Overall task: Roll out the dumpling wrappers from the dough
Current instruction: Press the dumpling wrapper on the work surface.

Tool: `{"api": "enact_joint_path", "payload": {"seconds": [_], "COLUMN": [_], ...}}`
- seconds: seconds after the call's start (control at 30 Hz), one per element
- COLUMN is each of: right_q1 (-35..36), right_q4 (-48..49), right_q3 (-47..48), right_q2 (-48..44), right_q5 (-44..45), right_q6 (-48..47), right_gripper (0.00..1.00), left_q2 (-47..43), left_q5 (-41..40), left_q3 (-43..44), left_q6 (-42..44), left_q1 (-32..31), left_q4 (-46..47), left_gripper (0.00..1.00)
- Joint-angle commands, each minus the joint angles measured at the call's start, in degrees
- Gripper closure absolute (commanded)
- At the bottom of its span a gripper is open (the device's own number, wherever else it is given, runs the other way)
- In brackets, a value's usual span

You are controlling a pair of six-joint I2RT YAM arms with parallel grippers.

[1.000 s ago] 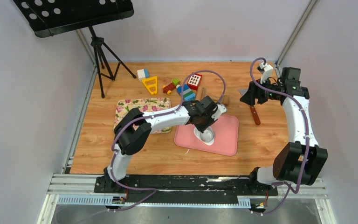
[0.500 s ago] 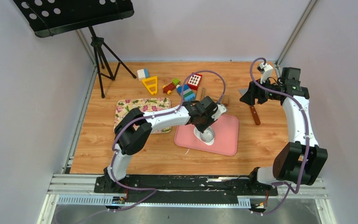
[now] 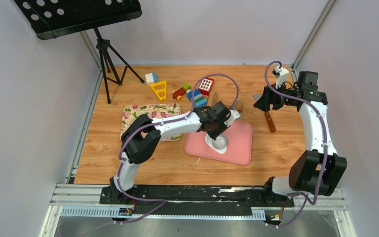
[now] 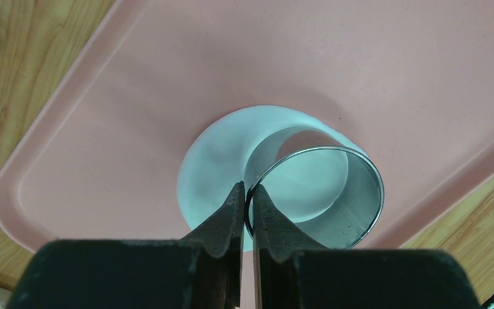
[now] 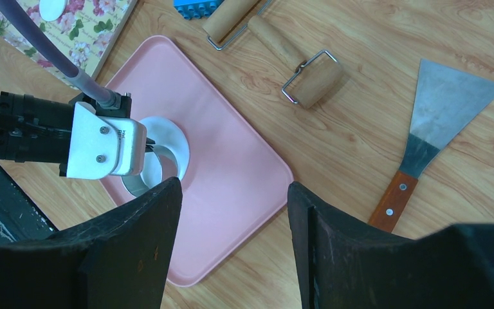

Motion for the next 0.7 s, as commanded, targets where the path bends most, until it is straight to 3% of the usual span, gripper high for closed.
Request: {"api": "enact_joint_path", "payload": {"seconds": [0.0, 0.27, 0.5, 0.67], "right_q1": [-0.2, -0.1, -0.2, -0.2], "right_q4": [1.8, 1.9, 1.8, 1.8], "right_q3": [-0.4, -0.4, -0.4, -0.5], "right_q2": [-1.5, -1.5, -1.5, -1.4], "right_q5": [-2.0, -2.1, -2.1, -2.2], "right_q6": [-1.4, -1.4, -1.4, -1.5], "right_gripper": [0.38, 0.38, 0.39, 0.38], "left_q2": [-0.7, -0.1, -0.1, -0.6], "left_q5": [0.2, 0.3, 0.2, 0.0], "left_q3": [1.6, 1.6, 1.8, 1.8], "left_q6": [-0.5, -0.2, -0.2, -0.1], "left_q1": [-0.4, -0.4, -0.3, -0.4], "left_q4": [1.7, 1.2, 1.0, 0.7], "left_gripper": [0.88, 0.84, 0.72, 0.72]}}
